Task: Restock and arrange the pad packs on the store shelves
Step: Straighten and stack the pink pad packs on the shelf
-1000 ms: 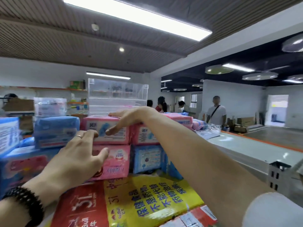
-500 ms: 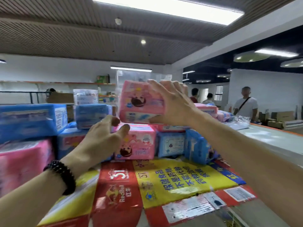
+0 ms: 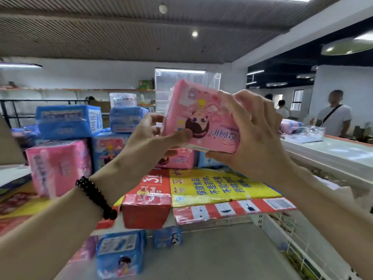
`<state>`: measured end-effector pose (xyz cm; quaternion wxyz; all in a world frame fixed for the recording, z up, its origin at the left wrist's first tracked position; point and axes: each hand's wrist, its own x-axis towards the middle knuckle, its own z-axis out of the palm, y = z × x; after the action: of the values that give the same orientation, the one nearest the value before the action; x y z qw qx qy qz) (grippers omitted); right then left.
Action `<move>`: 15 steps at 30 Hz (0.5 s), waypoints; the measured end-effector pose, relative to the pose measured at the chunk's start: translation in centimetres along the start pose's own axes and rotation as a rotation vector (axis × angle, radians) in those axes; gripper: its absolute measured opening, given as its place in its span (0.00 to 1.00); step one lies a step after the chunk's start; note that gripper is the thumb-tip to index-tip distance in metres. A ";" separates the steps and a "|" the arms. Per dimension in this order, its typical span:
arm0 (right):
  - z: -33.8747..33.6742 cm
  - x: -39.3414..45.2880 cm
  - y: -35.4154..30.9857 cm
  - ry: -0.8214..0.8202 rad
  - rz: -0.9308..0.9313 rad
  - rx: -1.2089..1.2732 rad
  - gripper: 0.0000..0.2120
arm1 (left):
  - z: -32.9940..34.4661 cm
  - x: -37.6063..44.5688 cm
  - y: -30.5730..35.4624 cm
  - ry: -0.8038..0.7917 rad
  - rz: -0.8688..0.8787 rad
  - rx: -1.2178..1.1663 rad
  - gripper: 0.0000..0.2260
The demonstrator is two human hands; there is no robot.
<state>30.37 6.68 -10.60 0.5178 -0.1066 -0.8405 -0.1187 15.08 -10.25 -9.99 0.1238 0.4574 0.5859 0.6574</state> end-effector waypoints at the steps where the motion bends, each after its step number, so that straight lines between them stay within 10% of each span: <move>1: -0.2 -0.3 -0.1 -0.047 0.017 0.033 0.55 | 0.1 -0.2 0.1 0.028 -0.002 -0.025 0.35; 10: -3.3 1.6 2.5 -0.217 -0.086 0.170 0.54 | 0.2 -0.1 2.2 0.080 0.123 0.105 0.38; 15: -3.8 4.5 1.7 -0.583 -0.144 0.272 0.58 | 1.1 0.2 2.9 -0.040 0.159 0.303 0.45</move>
<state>32.14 7.38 -4.76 0.2551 -0.0061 -0.9669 -0.0062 16.83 -10.22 -7.40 0.0128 0.5287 0.6379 0.5599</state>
